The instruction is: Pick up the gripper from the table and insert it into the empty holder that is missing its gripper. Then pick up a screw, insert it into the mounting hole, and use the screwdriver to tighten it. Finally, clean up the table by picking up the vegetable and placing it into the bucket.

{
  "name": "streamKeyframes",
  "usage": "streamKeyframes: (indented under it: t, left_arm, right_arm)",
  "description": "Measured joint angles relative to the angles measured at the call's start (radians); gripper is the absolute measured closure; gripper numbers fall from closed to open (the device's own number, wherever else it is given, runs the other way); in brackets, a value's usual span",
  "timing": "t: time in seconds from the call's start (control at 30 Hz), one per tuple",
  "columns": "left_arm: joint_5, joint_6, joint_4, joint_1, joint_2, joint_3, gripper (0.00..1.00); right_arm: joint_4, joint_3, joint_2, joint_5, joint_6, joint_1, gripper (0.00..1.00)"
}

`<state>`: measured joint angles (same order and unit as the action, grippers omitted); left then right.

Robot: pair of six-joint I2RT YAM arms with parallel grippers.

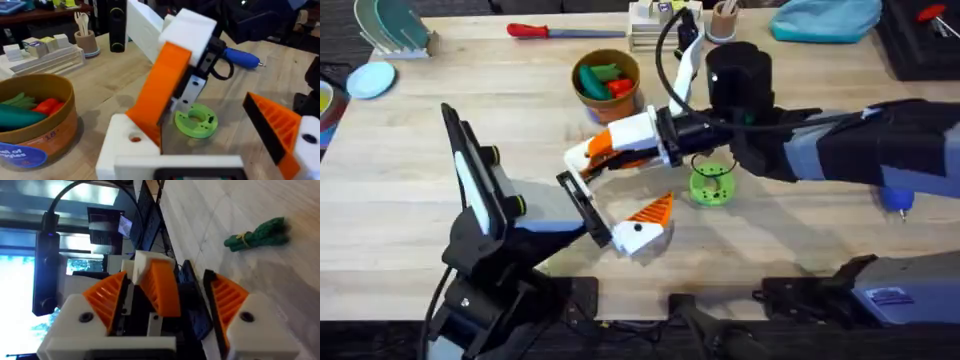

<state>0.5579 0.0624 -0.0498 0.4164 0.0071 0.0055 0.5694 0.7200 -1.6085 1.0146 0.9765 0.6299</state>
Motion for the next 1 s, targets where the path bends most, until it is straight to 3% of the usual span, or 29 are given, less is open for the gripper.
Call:
streamKeyframes:
  t: [0.13, 0.3, 0.53, 0.73, 1.0]
  left_arm:
    - [0.000, -0.002, 0.000, 0.000, 0.000, 0.000, 0.009]
    - [0.001, -0.002, 0.000, 0.000, 0.000, 0.000, 0.009]
    - [0.003, -0.002, 0.000, 0.000, 0.000, 0.000, 0.009]
    - [0.003, -0.002, 0.000, 0.000, 0.000, 0.000, 0.009]
    - [0.003, -0.002, 0.000, 0.000, 0.000, 0.000, 0.009]
  right_arm:
    - [0.011, 0.000, 0.000, 0.000, -0.013, -0.035, 0.015]
    - [0.075, 0.000, 0.000, 0.000, -0.019, -0.114, 0.010]
    - [0.009, 0.058, 0.007, 0.000, -0.093, -0.223, 0.009]
    - [-0.442, 0.130, 0.142, -0.045, -0.302, -0.289, 0.009]
    - [-1.110, 0.245, 0.425, -0.287, -0.632, -0.322, 0.009]
